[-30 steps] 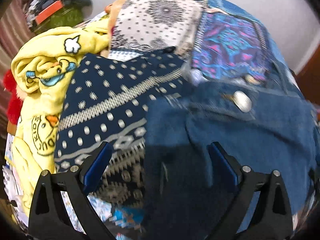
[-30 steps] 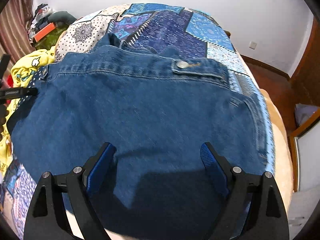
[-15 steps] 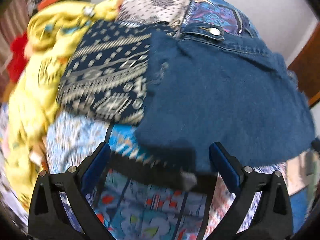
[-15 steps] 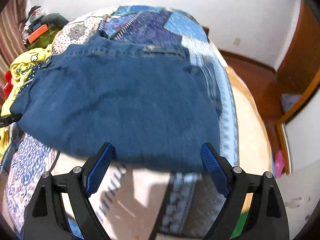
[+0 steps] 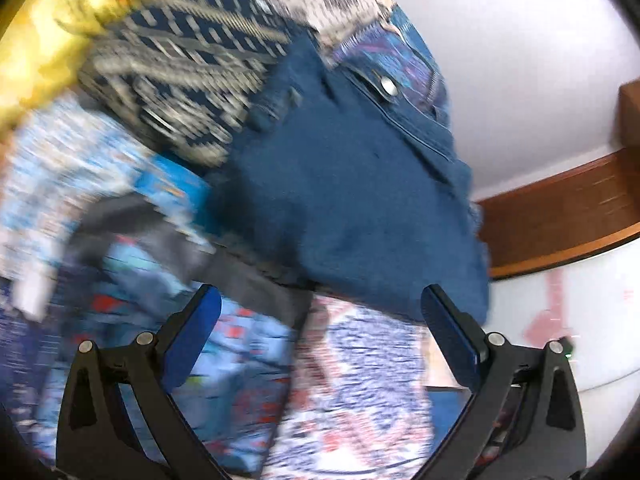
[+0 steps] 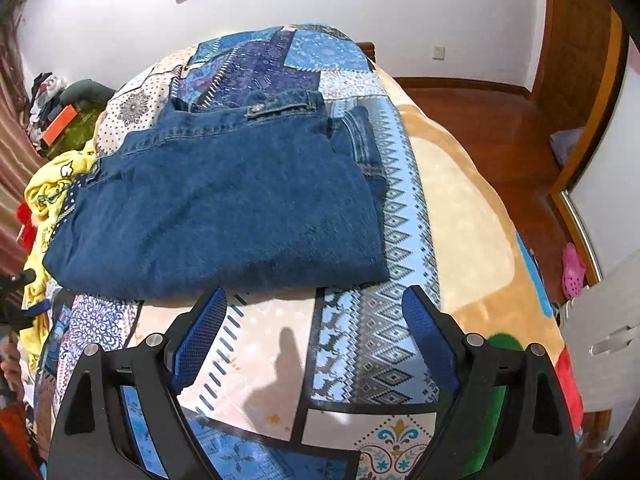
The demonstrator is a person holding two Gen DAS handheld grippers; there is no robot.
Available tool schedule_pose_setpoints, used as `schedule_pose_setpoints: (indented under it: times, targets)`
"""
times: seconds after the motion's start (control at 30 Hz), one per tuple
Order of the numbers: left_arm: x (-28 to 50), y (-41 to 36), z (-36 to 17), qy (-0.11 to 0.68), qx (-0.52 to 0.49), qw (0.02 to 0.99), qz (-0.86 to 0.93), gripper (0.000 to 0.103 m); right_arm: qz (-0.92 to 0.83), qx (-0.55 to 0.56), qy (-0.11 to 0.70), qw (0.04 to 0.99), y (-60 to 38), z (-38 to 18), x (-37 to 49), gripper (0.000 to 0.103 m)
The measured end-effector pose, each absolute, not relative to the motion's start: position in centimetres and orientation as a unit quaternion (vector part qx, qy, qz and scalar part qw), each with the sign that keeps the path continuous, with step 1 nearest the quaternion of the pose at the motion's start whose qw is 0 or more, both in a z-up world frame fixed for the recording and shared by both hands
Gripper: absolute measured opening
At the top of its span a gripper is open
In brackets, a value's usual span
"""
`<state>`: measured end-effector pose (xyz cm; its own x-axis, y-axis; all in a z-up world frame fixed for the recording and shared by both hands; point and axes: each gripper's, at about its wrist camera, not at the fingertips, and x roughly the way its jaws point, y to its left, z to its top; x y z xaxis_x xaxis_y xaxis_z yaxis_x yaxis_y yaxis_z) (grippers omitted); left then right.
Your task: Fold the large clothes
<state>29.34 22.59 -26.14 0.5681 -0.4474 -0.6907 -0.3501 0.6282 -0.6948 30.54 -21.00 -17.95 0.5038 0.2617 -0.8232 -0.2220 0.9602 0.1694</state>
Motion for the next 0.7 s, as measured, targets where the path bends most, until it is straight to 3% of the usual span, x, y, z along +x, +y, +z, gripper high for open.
schedule_pose_setpoints:
  times: [0.1, 0.33, 0.47, 0.5, 0.57, 0.7]
  targets:
    - [31.1, 21.8, -27.8, 0.463, -0.462, 0.754, -0.056, 0.1, 0.148, 0.018, 0.476, 0.867, -20.5, -18.1, 30.7, 0.088]
    - [35.2, 22.1, -29.9, 0.446, -0.499, 0.74, -0.07, 0.08, 0.175, 0.033, 0.494, 0.851, -19.0, -20.2, 30.7, 0.088]
    - [36.5, 23.2, -30.7, 0.43, -0.532, 0.727, -0.063, 0.078, 0.175, 0.019, 0.504, 0.846, -18.3, -21.0, 30.9, 0.087]
    - [36.8, 23.4, -30.8, 0.427, -0.536, 0.726, -0.055, 0.075, 0.174, 0.017, 0.506, 0.844, -18.2, -21.2, 31.0, 0.087]
    - [37.0, 23.6, -30.8, 0.435, -0.532, 0.726, -0.027, 0.051, 0.174, 0.018, 0.509, 0.843, -18.1, -21.2, 31.0, 0.088]
    - [36.8, 23.2, -29.6, 0.436, -0.501, 0.747, 0.01, 0.04, 0.174, 0.017, 0.504, 0.846, -17.8, -20.5, 30.8, 0.087]
